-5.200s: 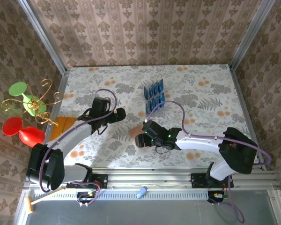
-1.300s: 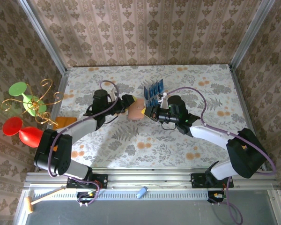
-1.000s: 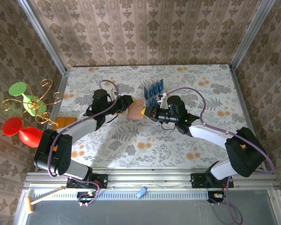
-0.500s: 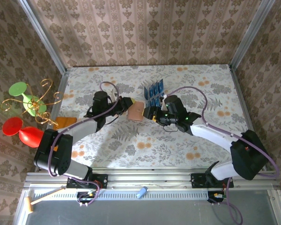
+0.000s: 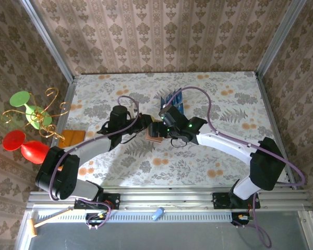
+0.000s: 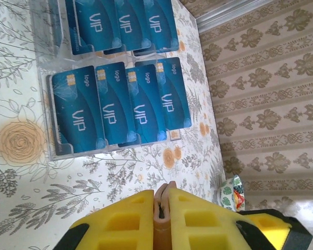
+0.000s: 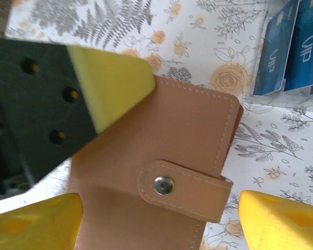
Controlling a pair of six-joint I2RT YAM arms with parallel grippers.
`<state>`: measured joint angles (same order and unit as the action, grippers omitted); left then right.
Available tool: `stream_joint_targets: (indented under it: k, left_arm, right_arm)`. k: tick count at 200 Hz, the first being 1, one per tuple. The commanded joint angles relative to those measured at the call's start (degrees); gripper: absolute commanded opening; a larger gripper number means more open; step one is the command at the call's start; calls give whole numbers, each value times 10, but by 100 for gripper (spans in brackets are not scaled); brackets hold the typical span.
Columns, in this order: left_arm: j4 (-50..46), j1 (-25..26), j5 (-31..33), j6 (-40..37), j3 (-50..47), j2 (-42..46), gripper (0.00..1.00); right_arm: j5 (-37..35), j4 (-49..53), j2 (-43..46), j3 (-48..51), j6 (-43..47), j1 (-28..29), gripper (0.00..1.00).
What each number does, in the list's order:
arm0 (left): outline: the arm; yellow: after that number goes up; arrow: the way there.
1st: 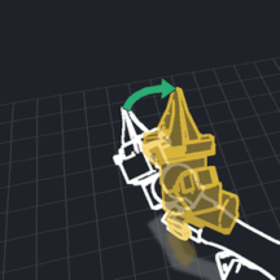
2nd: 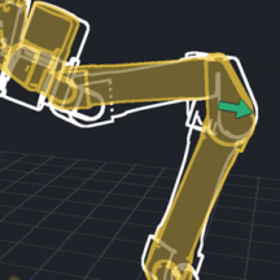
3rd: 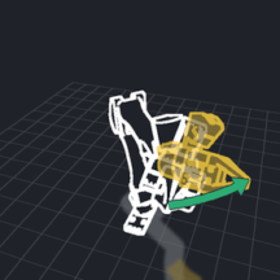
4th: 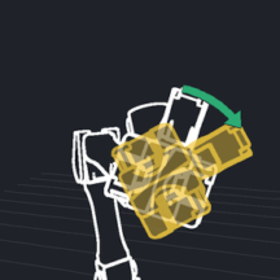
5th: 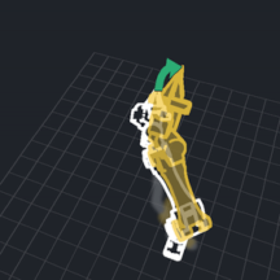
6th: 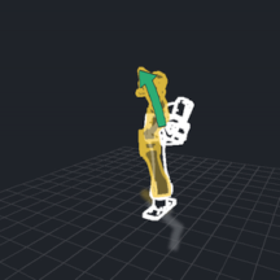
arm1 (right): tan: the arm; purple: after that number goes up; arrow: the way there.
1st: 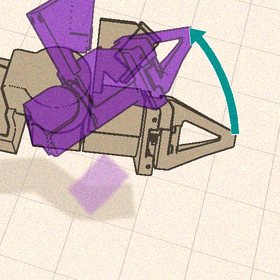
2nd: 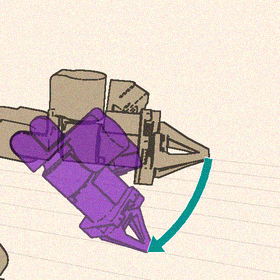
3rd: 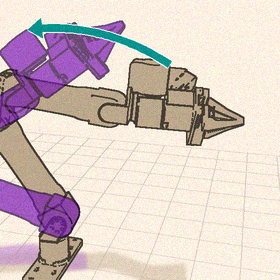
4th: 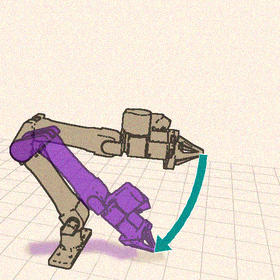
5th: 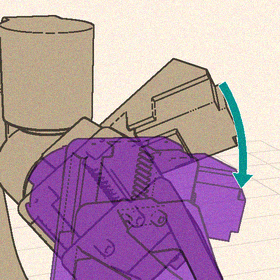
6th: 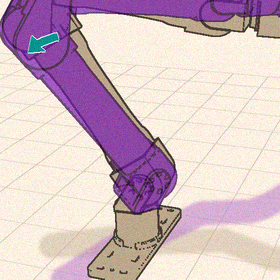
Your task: Put the credit cards into the card holder
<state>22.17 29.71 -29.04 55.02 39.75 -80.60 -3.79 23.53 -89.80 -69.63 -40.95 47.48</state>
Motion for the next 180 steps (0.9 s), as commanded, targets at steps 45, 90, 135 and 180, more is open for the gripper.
stream_joint_targets:
  k: [45,90,135,180]
  left_arm:
    - [-6,4,13,-10,17,22,0]
    - [-9,5,17,-12,15,25,0]
    - [-16,5,20,-20,15,26,0]
    - [-30,5,24,-38,16,26,0]
  right_arm:
    - [-78,44,-31,-6,11,-4,78]
    - [-100,34,-20,40,-12,-30,74]
    - [-112,57,63,123,-31,-44,73]
    - [-58,-3,169,189,-56,-67,83]
